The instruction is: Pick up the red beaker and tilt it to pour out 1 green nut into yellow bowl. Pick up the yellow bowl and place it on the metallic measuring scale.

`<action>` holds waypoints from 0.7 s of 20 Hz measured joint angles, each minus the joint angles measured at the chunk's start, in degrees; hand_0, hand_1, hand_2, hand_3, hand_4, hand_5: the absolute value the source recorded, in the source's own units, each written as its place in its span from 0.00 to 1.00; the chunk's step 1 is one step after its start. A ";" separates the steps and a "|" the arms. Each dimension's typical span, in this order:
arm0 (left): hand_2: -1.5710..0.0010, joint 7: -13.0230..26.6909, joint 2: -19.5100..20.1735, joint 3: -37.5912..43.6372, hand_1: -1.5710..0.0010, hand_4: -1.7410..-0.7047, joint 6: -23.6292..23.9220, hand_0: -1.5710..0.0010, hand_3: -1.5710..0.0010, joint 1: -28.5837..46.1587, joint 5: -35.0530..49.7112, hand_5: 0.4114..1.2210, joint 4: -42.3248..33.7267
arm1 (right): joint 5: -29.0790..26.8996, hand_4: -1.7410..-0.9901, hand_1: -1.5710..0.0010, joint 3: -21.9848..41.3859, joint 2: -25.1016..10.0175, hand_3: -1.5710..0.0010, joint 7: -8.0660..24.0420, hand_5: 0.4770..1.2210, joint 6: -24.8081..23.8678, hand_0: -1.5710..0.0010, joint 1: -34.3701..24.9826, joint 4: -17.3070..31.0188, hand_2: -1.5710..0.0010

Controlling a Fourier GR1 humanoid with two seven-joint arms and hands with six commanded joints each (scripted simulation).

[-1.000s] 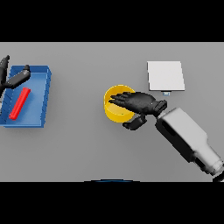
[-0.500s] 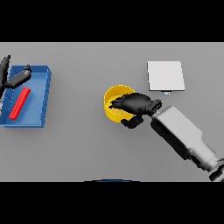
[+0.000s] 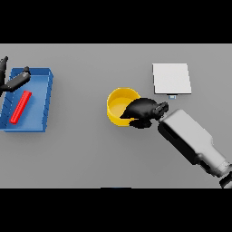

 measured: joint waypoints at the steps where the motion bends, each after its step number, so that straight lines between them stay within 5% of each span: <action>1: 1.00 -0.44 -0.03 -0.11 1.00 0.90 0.16 1.00 1.00 0.74 -0.02 0.39 0.09 | -0.22 0.05 0.08 0.03 -0.29 0.25 -0.67 0.96 -0.12 0.07 -0.02 -0.02 0.12; 6: 1.00 0.15 0.04 -0.08 1.00 0.91 0.20 1.00 1.00 -0.04 -0.10 0.39 -0.46 | -1.85 0.02 0.03 -1.43 -2.28 0.24 1.09 0.99 1.40 0.02 0.61 -4.38 0.05; 9: 1.00 0.98 0.49 -0.34 1.00 0.91 0.35 1.00 1.00 -0.37 -0.61 0.38 -1.05 | -3.65 0.01 0.01 -3.11 -4.26 0.12 2.33 0.99 3.79 0.01 -0.27 -8.09 0.04; 14: 1.00 0.06 0.38 -0.28 1.00 0.91 -0.13 1.00 1.00 0.02 -0.27 0.38 -0.60 | -5.41 0.02 0.00 -6.27 -6.85 0.18 7.37 1.00 7.42 0.00 -2.51 -13.67 0.01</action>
